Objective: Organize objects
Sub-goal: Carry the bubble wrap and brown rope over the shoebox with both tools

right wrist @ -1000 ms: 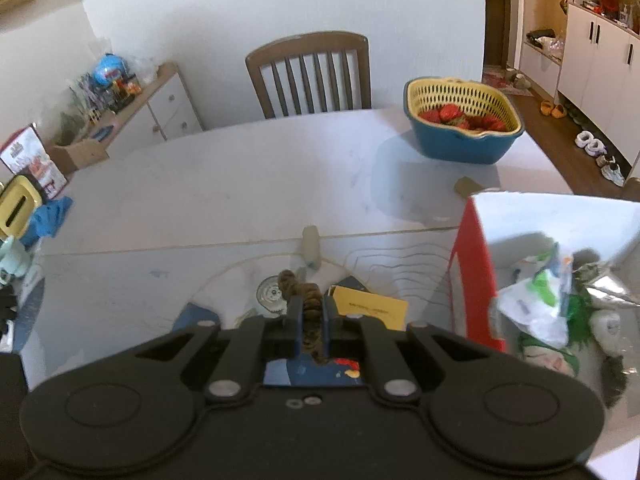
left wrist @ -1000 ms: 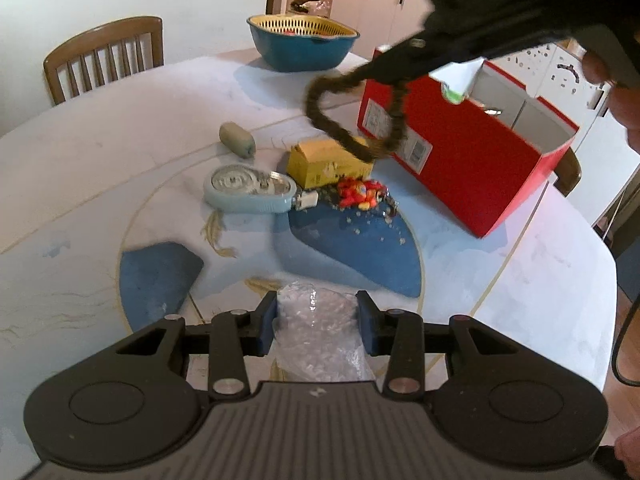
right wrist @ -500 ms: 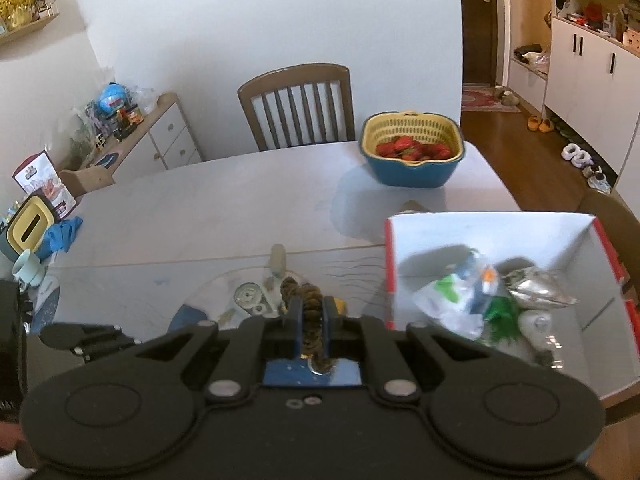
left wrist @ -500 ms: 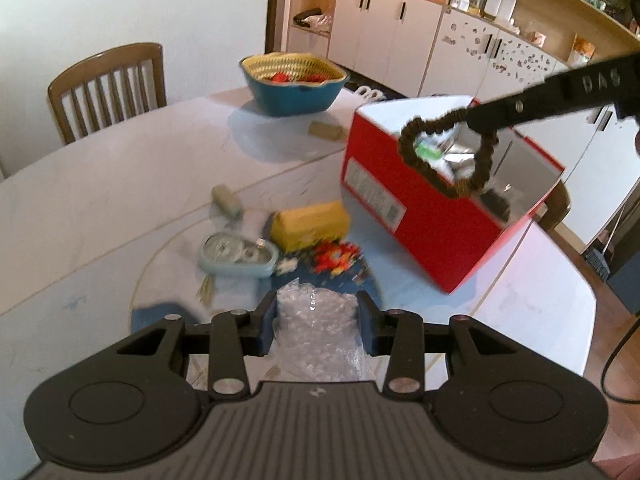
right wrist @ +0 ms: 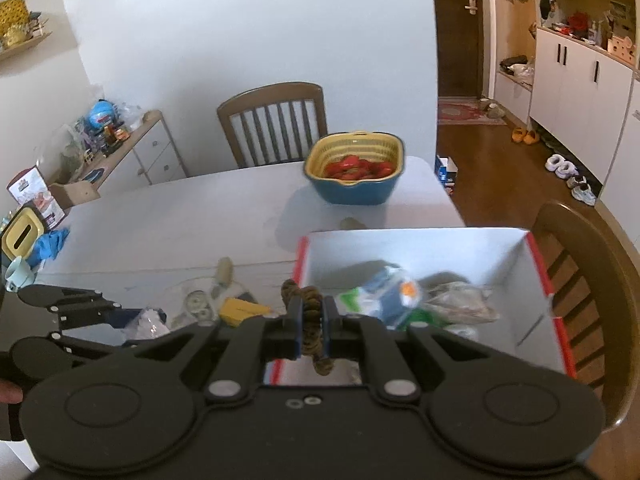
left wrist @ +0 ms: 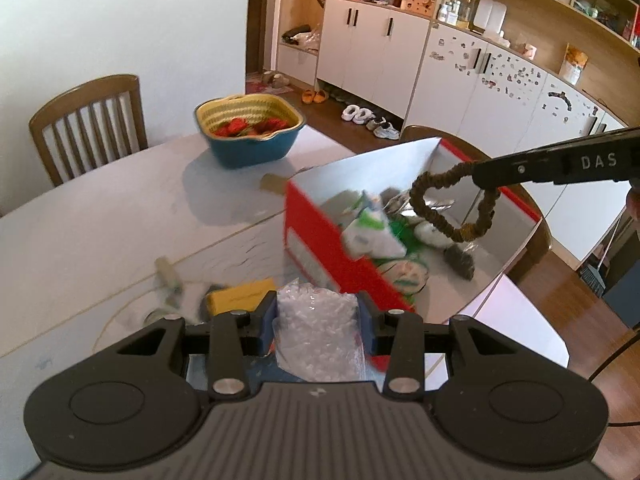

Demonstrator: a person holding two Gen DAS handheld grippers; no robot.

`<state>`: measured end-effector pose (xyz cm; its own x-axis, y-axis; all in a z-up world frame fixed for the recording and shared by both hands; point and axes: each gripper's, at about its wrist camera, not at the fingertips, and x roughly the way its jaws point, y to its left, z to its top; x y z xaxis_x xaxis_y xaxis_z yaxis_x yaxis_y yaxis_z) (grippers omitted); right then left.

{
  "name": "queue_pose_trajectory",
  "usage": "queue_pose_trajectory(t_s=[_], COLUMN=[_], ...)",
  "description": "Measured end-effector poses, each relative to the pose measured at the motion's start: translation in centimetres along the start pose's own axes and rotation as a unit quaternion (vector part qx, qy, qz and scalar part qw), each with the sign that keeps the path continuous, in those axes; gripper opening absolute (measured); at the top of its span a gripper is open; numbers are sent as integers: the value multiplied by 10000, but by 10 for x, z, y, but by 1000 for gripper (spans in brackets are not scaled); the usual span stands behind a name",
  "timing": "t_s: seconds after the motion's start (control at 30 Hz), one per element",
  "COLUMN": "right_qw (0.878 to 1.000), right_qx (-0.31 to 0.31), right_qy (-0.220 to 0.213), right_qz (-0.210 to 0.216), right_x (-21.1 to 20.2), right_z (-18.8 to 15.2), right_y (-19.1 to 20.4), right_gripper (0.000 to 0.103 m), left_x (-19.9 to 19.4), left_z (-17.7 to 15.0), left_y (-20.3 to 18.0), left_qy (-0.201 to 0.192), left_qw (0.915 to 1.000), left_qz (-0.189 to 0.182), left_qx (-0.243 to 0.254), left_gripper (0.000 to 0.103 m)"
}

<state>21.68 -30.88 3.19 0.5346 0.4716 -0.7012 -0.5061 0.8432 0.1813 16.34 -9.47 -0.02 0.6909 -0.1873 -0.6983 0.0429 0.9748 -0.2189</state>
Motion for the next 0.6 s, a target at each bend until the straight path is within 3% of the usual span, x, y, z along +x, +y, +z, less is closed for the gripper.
queue_pose_trajectory(t_s=[0.6], right_qw=[9995], right_qx=[241], right_qy=[203], right_qz=[-59], right_x=[3], right_z=[-15], right_y=[-113], right_gripper=[8], left_x=[88], left_z=[47], left_y=[-98], left_qy=[430], left_qw=[9986], left_qz=[-96], left_qx=[289], left_gripper=[40])
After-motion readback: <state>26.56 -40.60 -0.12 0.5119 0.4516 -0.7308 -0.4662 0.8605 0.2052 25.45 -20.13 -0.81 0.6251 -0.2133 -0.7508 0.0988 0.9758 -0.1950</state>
